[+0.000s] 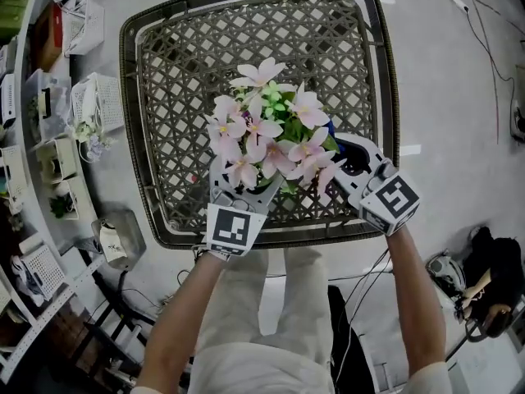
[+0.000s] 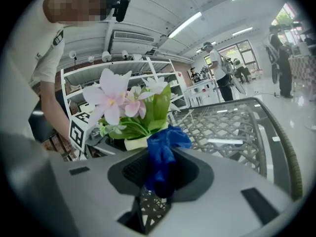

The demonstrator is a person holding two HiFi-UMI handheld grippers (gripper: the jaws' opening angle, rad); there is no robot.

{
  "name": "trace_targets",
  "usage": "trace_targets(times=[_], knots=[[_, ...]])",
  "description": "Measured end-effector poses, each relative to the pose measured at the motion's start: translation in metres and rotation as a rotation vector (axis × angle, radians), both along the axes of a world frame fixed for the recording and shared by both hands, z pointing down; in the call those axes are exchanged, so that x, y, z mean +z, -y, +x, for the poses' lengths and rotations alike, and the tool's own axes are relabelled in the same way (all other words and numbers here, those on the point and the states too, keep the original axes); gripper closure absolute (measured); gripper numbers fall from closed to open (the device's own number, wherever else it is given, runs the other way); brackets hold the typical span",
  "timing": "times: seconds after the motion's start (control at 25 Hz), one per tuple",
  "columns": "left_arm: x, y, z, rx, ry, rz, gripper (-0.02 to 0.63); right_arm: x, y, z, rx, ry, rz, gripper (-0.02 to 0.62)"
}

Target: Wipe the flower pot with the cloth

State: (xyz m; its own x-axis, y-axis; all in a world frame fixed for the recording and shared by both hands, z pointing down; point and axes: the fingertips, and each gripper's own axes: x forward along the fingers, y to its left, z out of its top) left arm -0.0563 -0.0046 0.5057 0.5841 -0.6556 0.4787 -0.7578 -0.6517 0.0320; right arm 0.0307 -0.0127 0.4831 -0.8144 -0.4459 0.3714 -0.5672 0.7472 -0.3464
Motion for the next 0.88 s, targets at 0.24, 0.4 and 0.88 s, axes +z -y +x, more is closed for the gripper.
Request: trace_targets(times=[0.24,0.4,0.88], knots=[[-0.001,0.002,0.002,-0.069,-0.040,-0.033,0.209,-0.002,-0.007,-0.007,0.035,0.012,-0.006,0.477],[-0.004,0.000,0.006,-0.073,-0.091,-0.060,0.208,-0.002,-0.007,-0.005,0.063,0.005,-0.012,0.477],[0.001,-0.030,-0.005,0.021,0.007,-0.066,0.322,-0.003,-0.015,-0.011,0.053,-0.003,0.011,0.476]])
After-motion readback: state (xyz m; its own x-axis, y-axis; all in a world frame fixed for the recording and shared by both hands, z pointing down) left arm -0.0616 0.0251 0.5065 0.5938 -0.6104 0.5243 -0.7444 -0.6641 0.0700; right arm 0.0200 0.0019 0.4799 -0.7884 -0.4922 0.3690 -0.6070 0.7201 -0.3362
